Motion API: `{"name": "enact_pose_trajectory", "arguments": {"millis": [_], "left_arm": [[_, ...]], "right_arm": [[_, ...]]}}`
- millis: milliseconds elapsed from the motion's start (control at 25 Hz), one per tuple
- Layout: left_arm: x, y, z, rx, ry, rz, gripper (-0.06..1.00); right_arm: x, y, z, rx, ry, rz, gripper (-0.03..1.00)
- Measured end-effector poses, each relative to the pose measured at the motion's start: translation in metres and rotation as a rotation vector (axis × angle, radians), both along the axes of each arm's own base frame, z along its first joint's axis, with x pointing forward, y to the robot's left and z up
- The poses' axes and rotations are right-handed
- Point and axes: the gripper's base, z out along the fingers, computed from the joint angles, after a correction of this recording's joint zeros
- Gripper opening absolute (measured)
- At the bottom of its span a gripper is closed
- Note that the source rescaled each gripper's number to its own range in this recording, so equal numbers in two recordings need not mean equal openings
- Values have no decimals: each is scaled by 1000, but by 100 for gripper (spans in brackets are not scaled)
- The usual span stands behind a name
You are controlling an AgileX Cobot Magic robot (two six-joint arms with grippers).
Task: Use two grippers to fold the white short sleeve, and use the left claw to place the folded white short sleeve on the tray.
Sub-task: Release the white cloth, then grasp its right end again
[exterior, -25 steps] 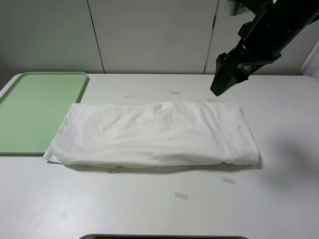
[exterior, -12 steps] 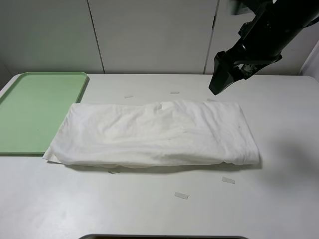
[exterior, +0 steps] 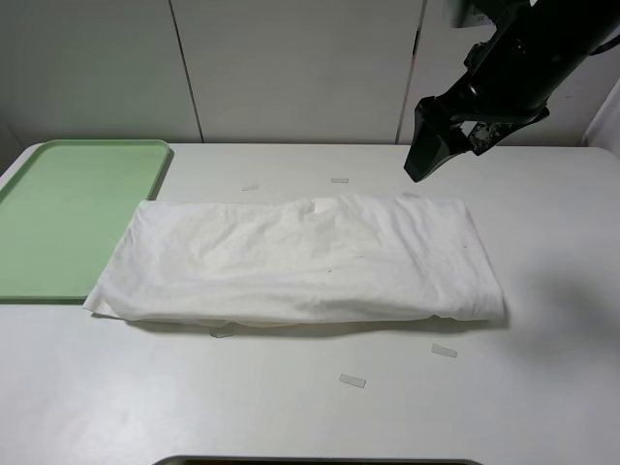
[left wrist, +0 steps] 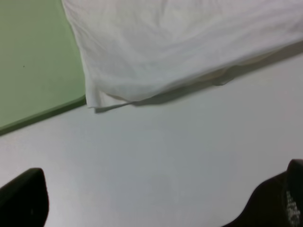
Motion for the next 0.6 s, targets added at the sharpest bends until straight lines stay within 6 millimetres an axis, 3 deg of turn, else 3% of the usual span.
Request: {"name": "enact_pose_trajectory", "arguments": {"millis": [600], "left_arm": [[0,0,0,0,-1,0,98]], "right_arm": [[3,1,1,28,-18,-57,100]]}}
